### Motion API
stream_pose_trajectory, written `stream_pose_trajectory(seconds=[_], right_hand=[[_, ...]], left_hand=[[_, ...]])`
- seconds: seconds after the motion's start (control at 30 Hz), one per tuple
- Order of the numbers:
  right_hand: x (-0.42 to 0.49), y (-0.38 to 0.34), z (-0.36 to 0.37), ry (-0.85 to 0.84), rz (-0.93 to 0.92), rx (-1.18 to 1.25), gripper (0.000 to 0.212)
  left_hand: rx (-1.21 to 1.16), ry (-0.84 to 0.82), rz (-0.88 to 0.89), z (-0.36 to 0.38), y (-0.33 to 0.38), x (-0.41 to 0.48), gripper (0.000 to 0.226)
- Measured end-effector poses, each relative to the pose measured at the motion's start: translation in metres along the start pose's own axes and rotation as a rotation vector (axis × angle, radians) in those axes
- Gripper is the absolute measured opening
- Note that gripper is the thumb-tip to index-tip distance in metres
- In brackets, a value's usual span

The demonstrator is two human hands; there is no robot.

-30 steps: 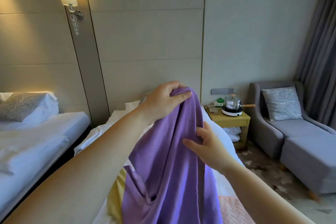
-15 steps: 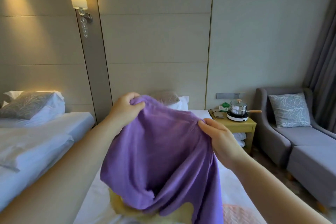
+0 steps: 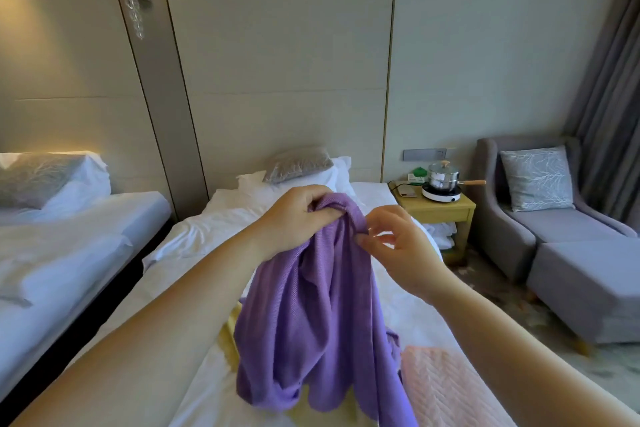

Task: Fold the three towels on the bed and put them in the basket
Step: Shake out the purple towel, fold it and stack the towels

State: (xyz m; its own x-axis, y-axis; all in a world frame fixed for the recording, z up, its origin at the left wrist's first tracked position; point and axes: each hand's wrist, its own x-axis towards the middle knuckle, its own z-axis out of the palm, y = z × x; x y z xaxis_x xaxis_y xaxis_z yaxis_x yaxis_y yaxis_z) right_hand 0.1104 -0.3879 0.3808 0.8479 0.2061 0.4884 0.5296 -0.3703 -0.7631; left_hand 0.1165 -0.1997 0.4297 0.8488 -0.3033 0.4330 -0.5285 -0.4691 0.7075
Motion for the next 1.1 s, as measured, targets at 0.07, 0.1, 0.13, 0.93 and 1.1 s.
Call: stream_pose_trajectory(seconds=[0.07,0.1,0.13,0.93,1.1], right_hand=[[-0.004,0.006,0.004,0.030,-0.037,-0.088,0.008],[-0.005,0.007,0.005,0.033,-0.046,-0.114,0.010],[-0.005,0.009,0.006,0.031,-0.046,-0.129,0.013],[0.012,-0.005,0.016,0.163,0.134,0.286,0.009],[0.029,-0.021,0.008,-0.090,0.091,0.398,0.021]], left_hand=[[-0.045,0.036,0.033,-0.001,0.010,0.006,0.009],[-0.068,0.065,0.046,-0.003,0.015,0.009,0.011],[-0.079,0.101,0.060,-0.006,0.020,0.013,0.013],[0.064,0.489,-0.201,-0.083,-0.010,0.016,0.023],[-0.004,0.027,-0.250,-0.061,-0.023,-0.005,0.060]])
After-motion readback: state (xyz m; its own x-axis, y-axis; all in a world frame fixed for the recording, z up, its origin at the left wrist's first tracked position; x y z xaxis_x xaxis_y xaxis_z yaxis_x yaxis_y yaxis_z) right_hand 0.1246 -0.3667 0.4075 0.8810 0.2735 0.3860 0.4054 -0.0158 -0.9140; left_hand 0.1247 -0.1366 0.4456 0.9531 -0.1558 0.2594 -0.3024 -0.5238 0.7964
